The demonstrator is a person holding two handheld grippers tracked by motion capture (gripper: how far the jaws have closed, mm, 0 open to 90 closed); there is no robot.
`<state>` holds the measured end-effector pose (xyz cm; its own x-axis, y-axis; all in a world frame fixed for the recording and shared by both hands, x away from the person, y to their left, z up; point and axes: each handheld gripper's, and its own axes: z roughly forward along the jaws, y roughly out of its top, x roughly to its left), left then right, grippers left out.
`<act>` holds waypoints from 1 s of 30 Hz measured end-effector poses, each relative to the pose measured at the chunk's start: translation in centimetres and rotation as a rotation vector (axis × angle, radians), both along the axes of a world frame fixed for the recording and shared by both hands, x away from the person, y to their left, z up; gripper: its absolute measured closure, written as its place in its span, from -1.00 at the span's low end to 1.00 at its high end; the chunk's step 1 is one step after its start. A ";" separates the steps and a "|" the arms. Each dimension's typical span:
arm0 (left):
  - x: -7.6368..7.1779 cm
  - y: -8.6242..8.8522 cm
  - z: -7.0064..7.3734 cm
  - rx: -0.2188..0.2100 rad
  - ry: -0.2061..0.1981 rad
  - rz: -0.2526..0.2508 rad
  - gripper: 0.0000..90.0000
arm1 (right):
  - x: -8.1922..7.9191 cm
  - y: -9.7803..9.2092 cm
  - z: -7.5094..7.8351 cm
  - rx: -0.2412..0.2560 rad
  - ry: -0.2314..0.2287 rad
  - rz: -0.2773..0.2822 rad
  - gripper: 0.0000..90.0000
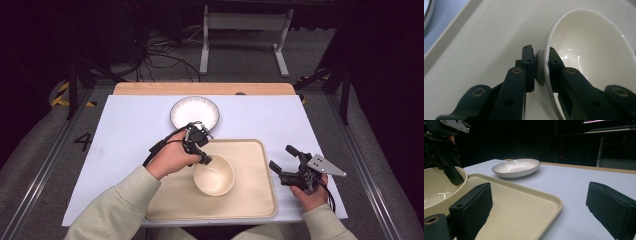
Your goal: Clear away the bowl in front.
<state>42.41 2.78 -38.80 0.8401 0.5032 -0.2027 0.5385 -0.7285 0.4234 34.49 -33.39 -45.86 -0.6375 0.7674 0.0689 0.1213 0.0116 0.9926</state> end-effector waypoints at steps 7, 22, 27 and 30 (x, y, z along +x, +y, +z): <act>0.1 0.0 -0.1 0.001 0.002 -0.005 0.80 | 0.0 0.0 0.0 -0.002 0.000 -0.001 -0.84; 0.1 0.5 -0.4 0.017 0.014 0.014 0.71 | 0.0 0.0 0.0 -0.001 0.002 -0.003 -0.84; 0.2 0.5 -0.8 0.055 0.003 0.005 0.61 | 0.0 0.0 0.0 0.000 0.002 -0.004 -0.84; 0.2 0.6 -0.7 0.039 0.001 0.003 0.55 | 0.0 0.0 0.0 -0.001 0.003 -0.003 -0.84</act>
